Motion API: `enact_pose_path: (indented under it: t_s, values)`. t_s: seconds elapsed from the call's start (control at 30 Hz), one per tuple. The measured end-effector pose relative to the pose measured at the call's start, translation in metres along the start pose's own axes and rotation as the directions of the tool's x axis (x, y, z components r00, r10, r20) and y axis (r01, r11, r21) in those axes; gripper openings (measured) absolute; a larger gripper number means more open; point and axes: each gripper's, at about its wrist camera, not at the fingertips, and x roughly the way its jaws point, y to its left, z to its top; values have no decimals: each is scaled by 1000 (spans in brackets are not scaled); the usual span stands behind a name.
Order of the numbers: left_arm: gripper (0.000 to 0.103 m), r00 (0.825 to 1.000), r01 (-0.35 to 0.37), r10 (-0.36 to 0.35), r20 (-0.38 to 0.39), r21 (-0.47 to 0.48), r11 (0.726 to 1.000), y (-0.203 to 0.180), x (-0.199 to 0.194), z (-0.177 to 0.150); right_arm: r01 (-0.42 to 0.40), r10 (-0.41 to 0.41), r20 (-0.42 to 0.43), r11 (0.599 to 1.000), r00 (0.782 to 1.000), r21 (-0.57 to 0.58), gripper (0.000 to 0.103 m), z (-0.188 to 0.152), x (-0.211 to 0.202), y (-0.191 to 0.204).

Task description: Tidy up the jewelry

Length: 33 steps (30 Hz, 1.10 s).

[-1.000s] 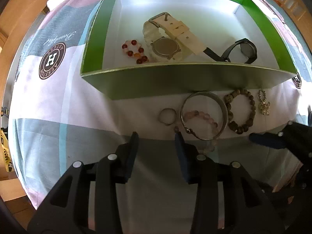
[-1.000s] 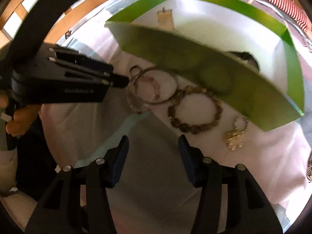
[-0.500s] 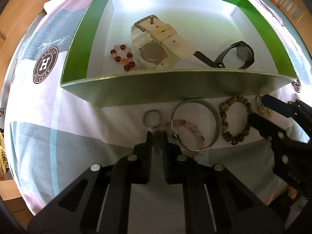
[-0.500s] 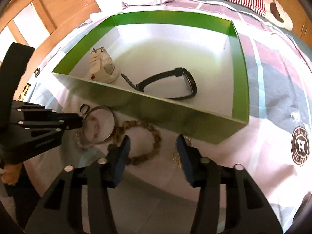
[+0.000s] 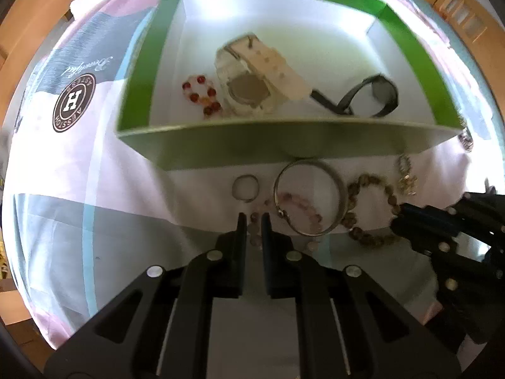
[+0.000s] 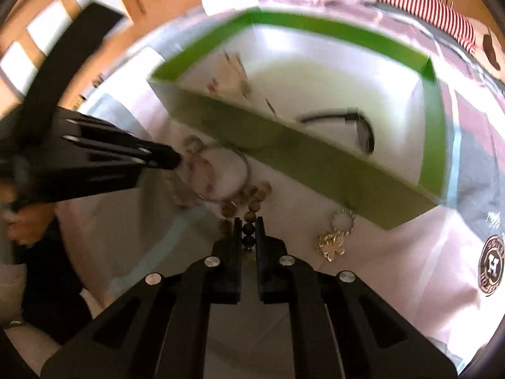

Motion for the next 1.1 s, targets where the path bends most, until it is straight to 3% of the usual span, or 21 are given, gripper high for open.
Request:
enact_pose_path:
  t_s: [0.13, 0.23, 0.37, 0.57, 0.6, 0.67, 0.7, 0.8, 0.87, 0.93, 1.0, 1.1]
  values:
    - [9, 993, 64, -65, 97, 10, 998, 2, -31, 2, -93, 88, 114, 995, 990, 42, 8, 7, -31, -10]
    - [9, 984, 107, -111, 137, 35, 994, -1, -44, 1, -112, 101, 130, 990, 986, 81, 8, 10, -34, -18]
    - [9, 980, 132, -140, 141, 70, 989, -9, -47, 0, -83, 73, 103, 991, 992, 104, 8, 10, -23, -23]
    - [9, 977, 159, -174, 124, 119, 980, -25, -43, -3, -222, 204, 148, 968, 968, 113, 8, 2, -44, -28]
    - [9, 979, 151, -165, 121, 117, 982, -25, -40, -3, -228, 208, 156, 966, 966, 120, 11, 3, -46, -28]
    - [10, 982, 140, -151, 111, 100, 985, -21, -34, -1, -232, 206, 160, 959, 965, 161, 27, 4, -46, -34]
    - [10, 985, 131, -140, 105, 88, 987, -19, -31, 0, -225, 198, 159, 958, 967, 178, 33, 4, -46, -37]
    - [15, 992, 99, -103, 79, 50, 994, -12, -22, 1, -173, 142, 144, 956, 979, 237, 33, 1, -43, -48]
    - [20, 995, 71, -73, 64, 31, 997, -8, -17, 3, -57, 29, 106, 960, 994, 275, 33, 0, -36, -54]
    - [24, 998, 35, -35, 54, 12, 999, -5, -12, 4, 40, -61, 78, 968, 995, 249, 36, 0, -31, -50]
    - [25, 999, 14, -14, 45, -1, 1000, -4, -8, 4, 177, -188, 53, 969, 981, 173, 43, -1, -25, -39]
    - [27, 1000, -3, 3, 17, -8, 1000, -4, -1, 5, 185, -187, 12, 977, 982, 109, 45, -3, -12, -29]
